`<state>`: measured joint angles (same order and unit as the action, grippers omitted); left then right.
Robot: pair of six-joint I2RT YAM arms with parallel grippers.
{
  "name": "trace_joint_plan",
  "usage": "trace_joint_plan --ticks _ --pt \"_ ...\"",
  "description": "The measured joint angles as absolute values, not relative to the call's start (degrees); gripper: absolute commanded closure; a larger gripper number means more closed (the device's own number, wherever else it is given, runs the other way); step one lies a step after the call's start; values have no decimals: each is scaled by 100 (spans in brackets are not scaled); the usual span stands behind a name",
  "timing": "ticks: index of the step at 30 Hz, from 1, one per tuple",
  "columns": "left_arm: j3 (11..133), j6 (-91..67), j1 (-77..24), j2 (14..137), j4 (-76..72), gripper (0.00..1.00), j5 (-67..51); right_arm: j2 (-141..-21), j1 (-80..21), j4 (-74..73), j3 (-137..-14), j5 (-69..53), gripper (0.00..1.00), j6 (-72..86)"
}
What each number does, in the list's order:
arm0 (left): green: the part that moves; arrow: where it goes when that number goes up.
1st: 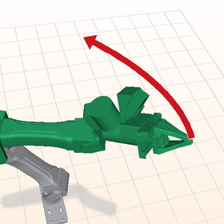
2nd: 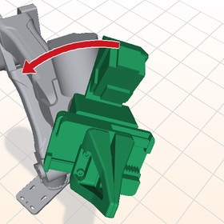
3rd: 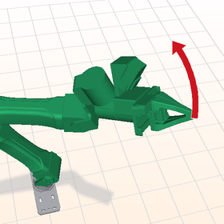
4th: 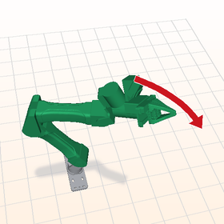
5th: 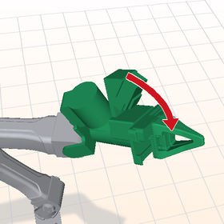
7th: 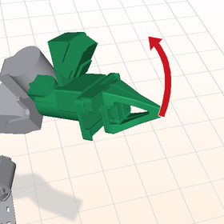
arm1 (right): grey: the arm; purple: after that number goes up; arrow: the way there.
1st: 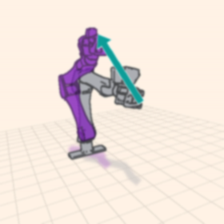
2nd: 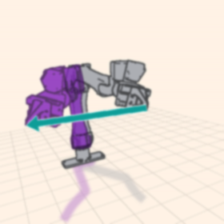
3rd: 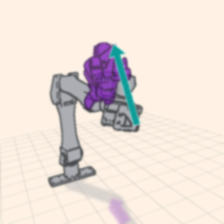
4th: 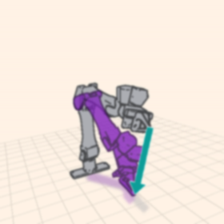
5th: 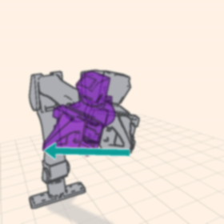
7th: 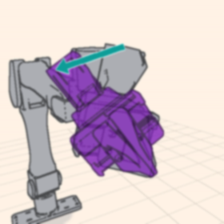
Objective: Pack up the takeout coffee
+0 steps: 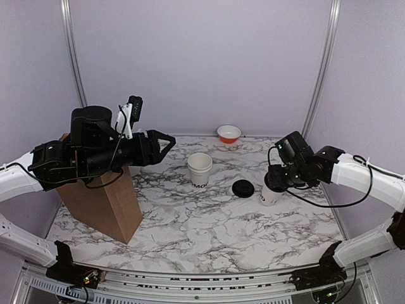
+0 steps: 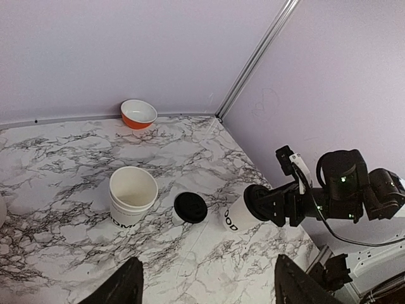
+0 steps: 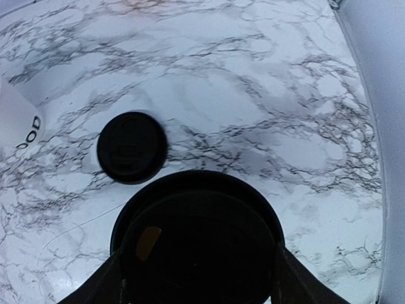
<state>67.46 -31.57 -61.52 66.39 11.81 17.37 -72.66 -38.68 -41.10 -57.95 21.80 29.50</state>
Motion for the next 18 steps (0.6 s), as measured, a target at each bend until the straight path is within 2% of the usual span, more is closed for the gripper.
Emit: trace_joint_plan --ticks 11,18 --pt "6751 -3085 -6152 6615 1181 29 1699 -7161 -1592 -3819 -5446 2108 39 2204" --pt "6744 -3087 -6152 6420 1184 29 1704 -7524 -996 -3430 -5443 2086 31 1909"
